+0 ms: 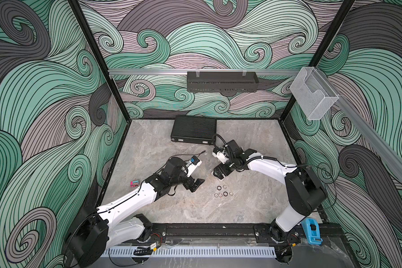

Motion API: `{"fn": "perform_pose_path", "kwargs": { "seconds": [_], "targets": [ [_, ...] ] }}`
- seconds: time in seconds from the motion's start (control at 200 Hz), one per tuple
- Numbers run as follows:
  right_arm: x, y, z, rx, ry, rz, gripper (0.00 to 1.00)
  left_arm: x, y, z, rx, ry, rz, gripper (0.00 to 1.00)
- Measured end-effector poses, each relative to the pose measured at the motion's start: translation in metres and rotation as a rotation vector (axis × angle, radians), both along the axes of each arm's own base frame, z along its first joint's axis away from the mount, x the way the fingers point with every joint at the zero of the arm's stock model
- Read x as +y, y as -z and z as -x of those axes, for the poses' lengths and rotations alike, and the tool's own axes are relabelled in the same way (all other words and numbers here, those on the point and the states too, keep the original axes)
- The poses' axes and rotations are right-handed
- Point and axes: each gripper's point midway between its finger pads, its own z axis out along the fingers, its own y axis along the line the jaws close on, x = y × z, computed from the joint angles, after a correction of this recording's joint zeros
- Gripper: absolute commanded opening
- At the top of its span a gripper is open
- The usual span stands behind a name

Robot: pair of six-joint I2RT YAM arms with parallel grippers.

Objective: Take the rings out of the lift-off lid box
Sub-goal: Close the lid on the jewelry box, then pick up the jewelry box from the center of the board, then place the jewelry box at the center of the board.

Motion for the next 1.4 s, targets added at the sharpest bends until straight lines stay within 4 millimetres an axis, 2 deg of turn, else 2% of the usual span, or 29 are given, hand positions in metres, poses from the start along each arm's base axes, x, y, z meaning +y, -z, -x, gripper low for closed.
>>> {"fn": "perform_pose_path", "kwargs": {
  "seconds": [0.21,0.265,0.436,0.616,0.906,0.981,1.212,1.317,1.402],
  "targets": [
    [-0.003,0.022,0.002,0.031,-0.01,0.055,1.0,0.006,-0.004,0.007,-0.01,-0.009,0.022,0.99],
    [-0.004,0.025,0.002,0.036,-0.006,0.067,0.97,0.006,-0.004,0.008,-0.011,-0.01,0.023,0.99],
    [-0.005,0.023,-0.003,0.026,0.026,0.081,0.85,0.007,-0.004,0.007,-0.009,-0.014,0.023,0.99],
    [-0.003,0.021,-0.007,0.011,0.06,0.098,0.81,0.008,-0.004,0.006,-0.011,-0.022,0.02,0.99],
    [0.0,0.036,-0.003,0.025,0.084,0.149,0.75,0.011,-0.006,0.005,-0.025,-0.04,0.016,0.99],
    [0.002,0.034,-0.004,0.026,0.098,0.15,0.7,0.012,-0.007,0.005,-0.03,-0.044,0.016,0.99],
    [0.007,0.026,-0.01,0.029,0.153,0.154,0.67,0.014,-0.008,0.003,-0.041,-0.058,0.012,0.99],
    [0.011,0.015,-0.015,0.026,0.197,0.146,0.67,0.015,-0.008,0.002,-0.043,-0.063,0.01,0.99],
    [0.02,-0.001,-0.026,0.008,0.248,0.117,0.67,0.016,-0.008,0.001,-0.045,-0.068,0.006,0.99]
  ]
}}
